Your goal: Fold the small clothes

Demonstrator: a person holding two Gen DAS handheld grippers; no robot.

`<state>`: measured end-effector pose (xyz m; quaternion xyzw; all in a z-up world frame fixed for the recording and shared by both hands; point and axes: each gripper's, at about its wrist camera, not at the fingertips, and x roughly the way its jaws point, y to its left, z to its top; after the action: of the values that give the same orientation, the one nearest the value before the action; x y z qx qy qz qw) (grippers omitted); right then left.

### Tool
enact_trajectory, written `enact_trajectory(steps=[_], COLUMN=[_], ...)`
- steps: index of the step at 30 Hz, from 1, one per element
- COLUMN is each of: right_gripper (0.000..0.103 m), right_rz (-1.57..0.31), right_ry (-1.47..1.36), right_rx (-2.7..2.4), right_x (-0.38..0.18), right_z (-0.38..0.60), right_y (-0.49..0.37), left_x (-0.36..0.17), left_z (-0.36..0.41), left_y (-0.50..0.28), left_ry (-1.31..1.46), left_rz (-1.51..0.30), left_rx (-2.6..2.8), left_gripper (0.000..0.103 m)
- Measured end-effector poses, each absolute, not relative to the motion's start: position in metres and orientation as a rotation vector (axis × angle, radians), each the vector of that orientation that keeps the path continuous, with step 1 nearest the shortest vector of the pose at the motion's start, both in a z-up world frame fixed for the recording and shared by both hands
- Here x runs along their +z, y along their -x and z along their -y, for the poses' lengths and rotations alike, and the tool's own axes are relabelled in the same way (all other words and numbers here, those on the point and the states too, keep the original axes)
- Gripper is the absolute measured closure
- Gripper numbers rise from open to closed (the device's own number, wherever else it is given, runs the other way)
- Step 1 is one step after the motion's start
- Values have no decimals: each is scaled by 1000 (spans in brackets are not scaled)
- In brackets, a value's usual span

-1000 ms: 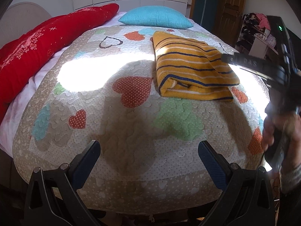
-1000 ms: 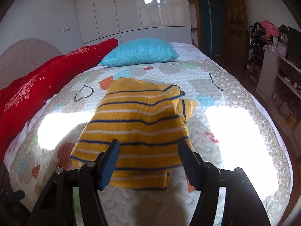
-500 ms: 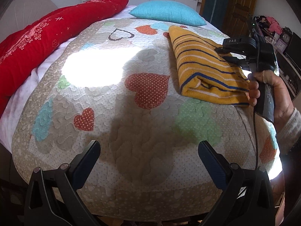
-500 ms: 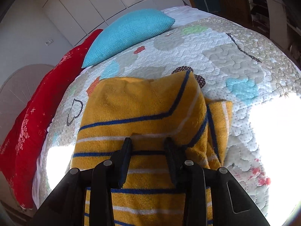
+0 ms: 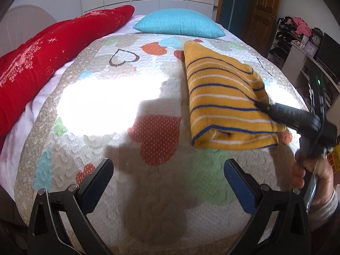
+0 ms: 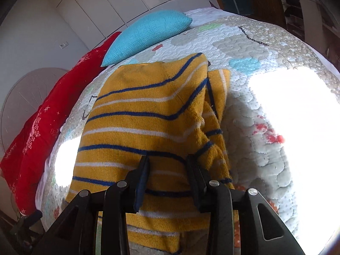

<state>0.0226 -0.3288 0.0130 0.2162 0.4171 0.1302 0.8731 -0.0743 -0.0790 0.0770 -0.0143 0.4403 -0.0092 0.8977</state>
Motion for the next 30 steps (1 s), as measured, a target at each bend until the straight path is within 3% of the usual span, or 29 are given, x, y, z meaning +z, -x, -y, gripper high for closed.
enact_trajectory(steps=[7, 14, 19, 25, 30], right_gripper=[64, 64, 64, 64, 64], right_rz=[-813, -795, -782, -766, -762], right_ry=[-418, -639, -656, -644, -652], right_rx=[340, 439, 451, 444, 448], right_x=[6, -12, -14, -13, -13], right_z=[336, 363, 364, 360, 361], right_y=[8, 5, 7, 12, 12], left_x=[90, 43, 36, 78, 35], left_z=[112, 153, 136, 149, 168], left_y=[-13, -109, -127, -153, -188], left_ry=[-29, -113, 90, 71, -26], left_rz=[-901, -1011, -1137, -1062, -1179], left_rx=[-74, -102, -177, -147, -57], left_gripper=[0, 0, 0, 0, 0])
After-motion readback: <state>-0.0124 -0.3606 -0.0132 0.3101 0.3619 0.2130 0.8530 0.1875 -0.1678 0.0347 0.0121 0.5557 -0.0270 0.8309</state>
